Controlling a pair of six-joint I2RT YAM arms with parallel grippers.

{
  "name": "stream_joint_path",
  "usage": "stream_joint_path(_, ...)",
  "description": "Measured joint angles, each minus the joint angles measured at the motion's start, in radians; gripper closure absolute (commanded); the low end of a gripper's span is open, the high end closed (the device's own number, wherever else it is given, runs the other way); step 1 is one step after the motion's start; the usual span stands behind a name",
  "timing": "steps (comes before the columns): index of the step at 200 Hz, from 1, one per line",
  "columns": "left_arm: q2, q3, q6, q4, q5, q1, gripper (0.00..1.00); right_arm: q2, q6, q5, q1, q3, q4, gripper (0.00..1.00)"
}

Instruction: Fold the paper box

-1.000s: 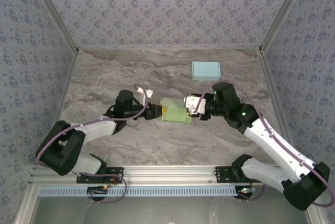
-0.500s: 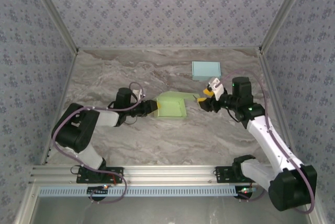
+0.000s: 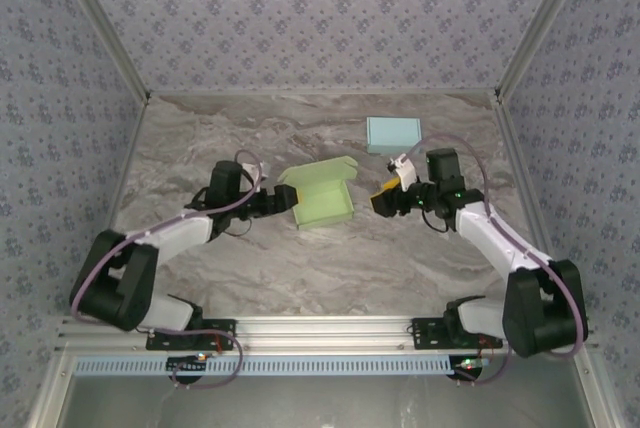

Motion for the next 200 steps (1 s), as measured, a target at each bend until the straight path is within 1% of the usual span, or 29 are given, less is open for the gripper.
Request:
stream_joint_path(9, -0.037, 0.012, 0.032, -0.047, -0.039, 0.0, 0.09, 0.031, -0.006, -0.002, 0.01, 0.023, 0.005, 0.35)
stream_joint_path(23, -0.068, 0.037, 0.08, -0.113, -0.091, -0.002, 0.13, 0.08, -0.008, -0.009, 0.028, 0.06, 0.024, 0.35)
stream_joint_path(39, -0.071, 0.064, 0.128, -0.165, -0.138, -0.01, 0.17, 0.138, -0.006, -0.026, 0.043, 0.101, 0.045, 0.34)
stream_joint_path(63, -0.069, 0.1, 0.19, -0.231, -0.209, -0.047, 0.22, 0.224, -0.006, -0.033, 0.063, 0.168, 0.067, 0.34)
stream_joint_path(99, -0.037, 0.163, 0.274, -0.26, -0.315, -0.113, 0.32, 0.308, -0.008, -0.034, 0.077, 0.224, 0.096, 0.36)
stream_joint_path(110, -0.023, 0.18, 0.293, -0.262, -0.34, -0.129, 0.37, 0.33, -0.011, -0.036, 0.082, 0.235, 0.104, 0.38)
stream_joint_path(121, -0.005, 0.197, 0.304, -0.264, -0.362, -0.14, 0.44, 0.354, -0.014, -0.042, 0.087, 0.249, 0.11, 0.42)
stream_joint_path(146, 0.03, 0.223, 0.329, -0.27, -0.399, -0.145, 0.59, 0.392, -0.023, -0.056, 0.1, 0.282, 0.113, 0.61)
stream_joint_path(161, 0.042, 0.232, 0.337, -0.283, -0.418, -0.145, 0.65, 0.401, -0.011, -0.063, 0.106, 0.298, 0.109, 0.75)
stream_joint_path(176, 0.047, 0.237, 0.343, -0.297, -0.434, -0.145, 0.68, 0.401, 0.002, -0.06, 0.114, 0.304, 0.105, 0.77)
stream_joint_path(183, 0.047, 0.239, 0.342, -0.304, -0.439, -0.146, 0.71, 0.401, 0.006, -0.053, 0.119, 0.304, 0.105, 0.79)
stream_joint_path(189, 0.047, 0.243, 0.339, -0.314, -0.446, -0.146, 0.73, 0.4, 0.014, -0.039, 0.127, 0.302, 0.105, 0.79)
stream_joint_path(200, 0.047, 0.25, 0.332, -0.33, -0.461, -0.148, 0.73, 0.393, 0.03, 0.003, 0.15, 0.29, 0.11, 0.79)
